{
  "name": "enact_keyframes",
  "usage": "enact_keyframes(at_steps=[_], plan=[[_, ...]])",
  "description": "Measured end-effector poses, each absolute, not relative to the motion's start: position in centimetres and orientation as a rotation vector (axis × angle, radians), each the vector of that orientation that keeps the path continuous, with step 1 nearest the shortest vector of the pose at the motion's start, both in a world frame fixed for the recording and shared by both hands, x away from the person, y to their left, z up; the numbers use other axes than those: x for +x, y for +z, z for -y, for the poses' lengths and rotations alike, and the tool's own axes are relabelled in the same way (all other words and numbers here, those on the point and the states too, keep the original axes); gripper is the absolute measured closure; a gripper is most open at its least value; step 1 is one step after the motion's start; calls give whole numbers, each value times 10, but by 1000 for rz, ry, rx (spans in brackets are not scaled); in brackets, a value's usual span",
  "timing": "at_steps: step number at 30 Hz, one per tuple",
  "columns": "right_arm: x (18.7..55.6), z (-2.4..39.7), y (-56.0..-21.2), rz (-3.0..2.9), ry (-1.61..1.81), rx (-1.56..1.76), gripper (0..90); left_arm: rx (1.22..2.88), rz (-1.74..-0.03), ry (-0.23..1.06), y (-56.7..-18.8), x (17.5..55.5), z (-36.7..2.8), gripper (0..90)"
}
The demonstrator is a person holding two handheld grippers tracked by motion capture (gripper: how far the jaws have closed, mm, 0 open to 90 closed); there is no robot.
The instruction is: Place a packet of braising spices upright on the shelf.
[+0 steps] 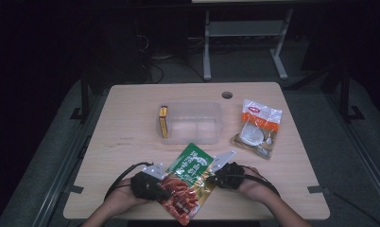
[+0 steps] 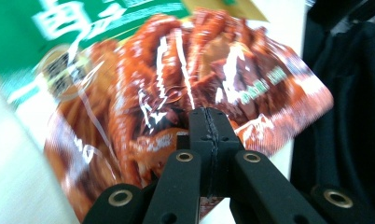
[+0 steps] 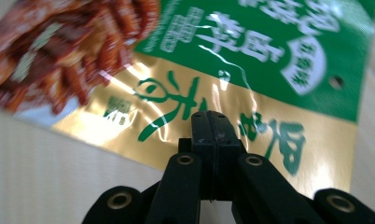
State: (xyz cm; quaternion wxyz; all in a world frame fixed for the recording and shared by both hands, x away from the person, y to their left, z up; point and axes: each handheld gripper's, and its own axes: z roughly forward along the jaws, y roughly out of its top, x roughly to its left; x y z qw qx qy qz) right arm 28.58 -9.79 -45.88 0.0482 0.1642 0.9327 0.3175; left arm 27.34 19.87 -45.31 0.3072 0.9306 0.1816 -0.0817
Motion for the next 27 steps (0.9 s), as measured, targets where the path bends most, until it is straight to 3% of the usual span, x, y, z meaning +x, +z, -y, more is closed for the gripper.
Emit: enact_keyframes(at_steps=[9,12,14,16,18,21,24,27], plan=[[269,71,-461,-2911,1048,354,900,2466,-610,-43,-449,293,-226,898],[267,65,-460,-2907,1046,314,895,2460,-617,-39,-449,293,-227,897],[268,68,-459,-2912,1077,329,844,2442,-620,-52,-448,293,-228,881],[270,73,-456,-2891,1093,365,762,2412,-624,-53,-446,293,-230,827],[272,80,-453,-2859,1087,415,611,2365,-642,-36,-443,293,-231,763],[274,91,-450,-2834,1121,524,486,2344,-629,-27,-436,296,-231,648],[272,102,-449,-2813,1126,573,413,2352,-611,3,-435,297,-224,447],[269,113,-449,-2797,1139,634,368,2375,-585,10,-438,301,-216,306]])
